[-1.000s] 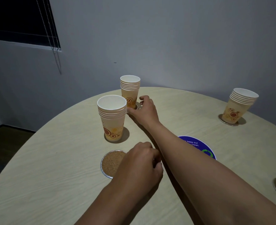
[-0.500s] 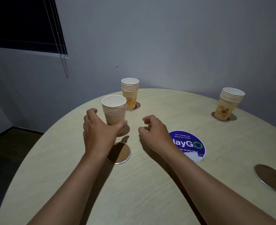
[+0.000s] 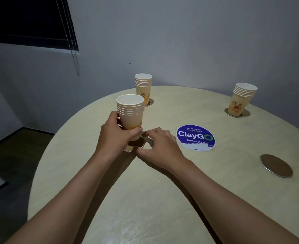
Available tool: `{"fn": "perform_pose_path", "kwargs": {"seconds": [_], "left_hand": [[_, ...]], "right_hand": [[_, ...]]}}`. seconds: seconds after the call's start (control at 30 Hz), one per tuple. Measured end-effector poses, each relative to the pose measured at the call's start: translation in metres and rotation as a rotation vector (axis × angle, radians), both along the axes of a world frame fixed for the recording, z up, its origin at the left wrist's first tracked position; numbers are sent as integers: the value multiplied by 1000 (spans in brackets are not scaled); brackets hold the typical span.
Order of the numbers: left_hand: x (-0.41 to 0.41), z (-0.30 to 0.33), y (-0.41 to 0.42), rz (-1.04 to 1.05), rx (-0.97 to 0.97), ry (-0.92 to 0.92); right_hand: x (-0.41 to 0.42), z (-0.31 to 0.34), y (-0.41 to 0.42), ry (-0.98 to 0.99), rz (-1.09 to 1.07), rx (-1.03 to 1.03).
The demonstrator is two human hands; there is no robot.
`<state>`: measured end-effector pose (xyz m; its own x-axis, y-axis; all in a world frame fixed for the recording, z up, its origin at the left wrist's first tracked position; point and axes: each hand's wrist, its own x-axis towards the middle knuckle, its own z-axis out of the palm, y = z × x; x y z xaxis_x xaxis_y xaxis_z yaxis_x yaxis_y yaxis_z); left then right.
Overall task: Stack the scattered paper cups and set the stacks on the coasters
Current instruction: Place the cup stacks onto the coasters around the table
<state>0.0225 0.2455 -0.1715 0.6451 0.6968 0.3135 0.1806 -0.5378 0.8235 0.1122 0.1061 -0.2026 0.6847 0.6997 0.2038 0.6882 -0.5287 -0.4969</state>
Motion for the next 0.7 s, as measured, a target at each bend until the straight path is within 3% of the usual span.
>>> {"fn": "perform_pose_path", "kwargs": {"seconds": [0.7], "left_hand": [[-18,-7,-12,-113,-58,110]], "right_hand": [[-1,-4,-2,-21,-15,0]]}}
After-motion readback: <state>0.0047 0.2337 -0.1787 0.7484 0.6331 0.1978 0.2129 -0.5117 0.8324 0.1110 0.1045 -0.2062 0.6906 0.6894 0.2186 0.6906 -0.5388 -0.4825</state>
